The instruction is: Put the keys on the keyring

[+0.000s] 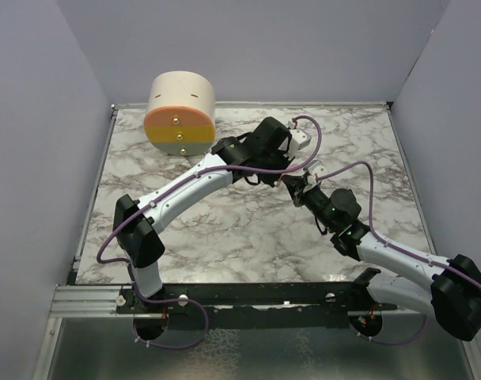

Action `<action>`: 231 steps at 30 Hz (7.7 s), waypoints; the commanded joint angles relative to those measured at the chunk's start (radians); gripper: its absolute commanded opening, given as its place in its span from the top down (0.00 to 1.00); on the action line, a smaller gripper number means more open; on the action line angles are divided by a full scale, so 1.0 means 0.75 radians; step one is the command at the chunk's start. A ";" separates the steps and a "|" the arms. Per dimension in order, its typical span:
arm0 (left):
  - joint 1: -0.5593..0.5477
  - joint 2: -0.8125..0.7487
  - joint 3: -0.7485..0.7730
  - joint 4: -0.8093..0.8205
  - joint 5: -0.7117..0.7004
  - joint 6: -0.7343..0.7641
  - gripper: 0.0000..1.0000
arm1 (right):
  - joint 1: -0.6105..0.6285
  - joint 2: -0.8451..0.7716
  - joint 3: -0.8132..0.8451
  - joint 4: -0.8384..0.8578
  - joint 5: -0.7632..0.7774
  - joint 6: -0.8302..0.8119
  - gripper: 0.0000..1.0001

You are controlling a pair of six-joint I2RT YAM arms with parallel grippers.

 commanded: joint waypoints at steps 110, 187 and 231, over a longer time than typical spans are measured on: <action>0.045 0.122 0.366 -0.658 0.493 0.890 1.00 | -0.034 0.037 -0.082 0.342 -0.620 -0.151 0.99; 0.172 -0.920 -1.419 1.836 0.442 0.274 0.40 | -0.121 -0.212 0.140 -0.036 -0.592 0.101 0.99; 0.226 -0.768 -1.318 1.843 0.781 0.306 0.80 | -0.122 -0.232 0.175 -0.070 -0.758 0.086 0.99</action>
